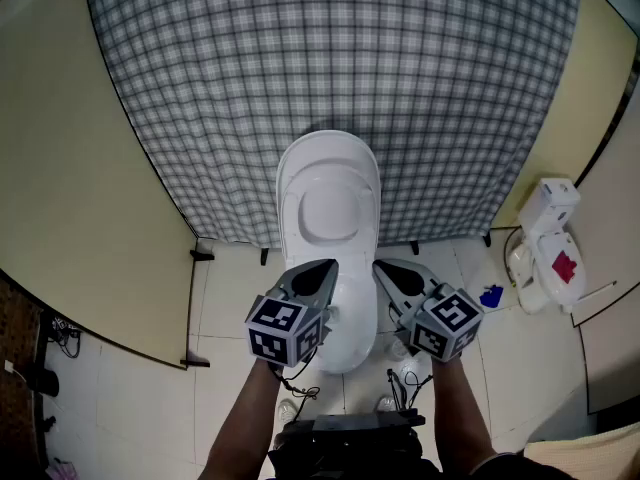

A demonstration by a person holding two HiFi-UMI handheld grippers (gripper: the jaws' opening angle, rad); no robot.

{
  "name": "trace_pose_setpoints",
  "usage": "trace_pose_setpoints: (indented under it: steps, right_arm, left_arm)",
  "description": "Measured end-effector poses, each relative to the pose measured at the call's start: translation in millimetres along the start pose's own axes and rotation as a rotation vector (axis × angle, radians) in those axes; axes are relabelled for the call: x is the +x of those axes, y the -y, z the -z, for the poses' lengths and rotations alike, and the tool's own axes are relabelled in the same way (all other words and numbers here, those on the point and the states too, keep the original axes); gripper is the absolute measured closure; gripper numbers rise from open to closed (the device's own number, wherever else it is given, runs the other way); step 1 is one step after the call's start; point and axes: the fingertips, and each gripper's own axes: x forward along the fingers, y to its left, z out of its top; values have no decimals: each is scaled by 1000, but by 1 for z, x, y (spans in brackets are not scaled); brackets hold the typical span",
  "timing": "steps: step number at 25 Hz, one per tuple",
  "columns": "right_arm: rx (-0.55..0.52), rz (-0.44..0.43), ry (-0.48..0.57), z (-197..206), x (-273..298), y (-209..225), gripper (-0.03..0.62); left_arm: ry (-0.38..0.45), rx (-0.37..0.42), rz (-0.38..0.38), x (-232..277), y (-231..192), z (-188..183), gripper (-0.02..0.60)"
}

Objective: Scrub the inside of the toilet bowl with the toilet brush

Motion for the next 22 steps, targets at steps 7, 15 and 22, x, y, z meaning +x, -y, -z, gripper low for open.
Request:
trace_pose_setpoints:
  steps: [7,15,22]
  right_arm:
    - [38,70,-45,33,0,35,579]
    - [55,190,-153,94,-25,68,562]
    - [99,267,-278,178,-50,106,560]
  left_arm:
    - [-76,-41,17,31,-4,38,574]
    - [-145,-72,38,55,3,92,574]
    - [-231,-124,73,93,18,168,574]
